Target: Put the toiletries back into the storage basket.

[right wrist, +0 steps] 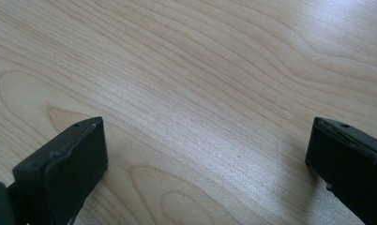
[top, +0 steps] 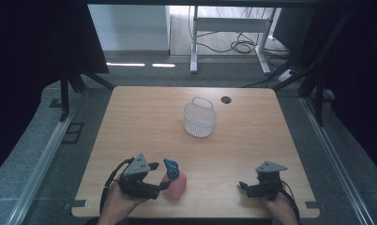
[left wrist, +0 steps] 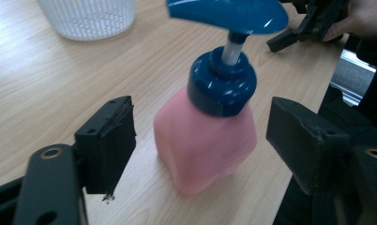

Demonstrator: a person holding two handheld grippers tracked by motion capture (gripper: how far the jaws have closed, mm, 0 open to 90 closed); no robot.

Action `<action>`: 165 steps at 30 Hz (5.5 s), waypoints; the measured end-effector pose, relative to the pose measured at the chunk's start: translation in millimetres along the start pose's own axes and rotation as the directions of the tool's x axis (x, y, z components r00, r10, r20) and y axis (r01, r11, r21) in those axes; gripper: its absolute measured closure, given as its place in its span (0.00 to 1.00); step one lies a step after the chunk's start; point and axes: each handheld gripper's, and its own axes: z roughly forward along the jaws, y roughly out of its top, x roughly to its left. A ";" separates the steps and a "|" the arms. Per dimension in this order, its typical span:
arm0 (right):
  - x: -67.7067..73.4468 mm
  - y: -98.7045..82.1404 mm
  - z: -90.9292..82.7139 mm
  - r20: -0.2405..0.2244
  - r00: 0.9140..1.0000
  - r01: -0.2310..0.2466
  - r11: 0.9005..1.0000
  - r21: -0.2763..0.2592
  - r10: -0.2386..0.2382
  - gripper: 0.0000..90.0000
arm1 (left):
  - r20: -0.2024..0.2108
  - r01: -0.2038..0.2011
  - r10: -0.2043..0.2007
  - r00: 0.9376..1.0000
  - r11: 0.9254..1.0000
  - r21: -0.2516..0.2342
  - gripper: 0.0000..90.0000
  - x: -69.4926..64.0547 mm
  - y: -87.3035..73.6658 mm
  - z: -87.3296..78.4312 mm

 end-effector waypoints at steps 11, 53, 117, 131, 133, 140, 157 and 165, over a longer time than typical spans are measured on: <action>0.0 0.0 0.0 0.000 1.000 0.000 1.000 0.000 0.000 0.00 | 0.027 -0.026 0.026 0.999 1.000 0.003 0.40 -3.8 11.3 15.1; 0.1 0.2 0.1 0.000 1.000 0.001 1.000 0.002 -0.001 0.00 | -0.080 -0.021 0.022 0.997 1.000 0.013 0.59 9.2 57.2 22.6; 0.2 0.6 0.7 -0.005 1.000 0.006 1.000 0.001 -0.006 0.00 | -0.189 -0.026 0.026 0.982 1.000 0.004 0.59 58.3 181.2 57.9; 0.6 0.9 1.2 -0.008 1.000 0.006 1.000 -0.002 -0.006 0.00 | -0.217 -0.031 0.029 0.976 0.999 -0.006 0.59 63.6 212.0 67.1; 0.8 1.0 1.1 -0.008 1.000 0.003 1.000 -0.002 -0.003 0.00 | -0.223 -0.028 0.026 0.974 1.000 -0.007 0.59 64.8 215.5 70.5; 0.9 1.2 1.0 -0.009 1.000 0.003 1.000 -0.001 -0.003 0.00 | -0.243 -0.023 0.020 0.970 1.000 -0.009 0.59 70.7 223.3 86.1; 1.0 1.4 1.4 -0.012 1.000 0.010 1.000 0.001 -0.010 0.00 | -0.284 -0.003 -0.003 0.959 1.000 -0.022 0.59 81.4 228.0 121.9; 1.0 1.6 1.5 -0.015 1.000 0.014 1.000 0.001 -0.014 0.00 | -0.294 0.000 -0.003 0.956 1.000 -0.010 0.59 85.0 221.3 138.2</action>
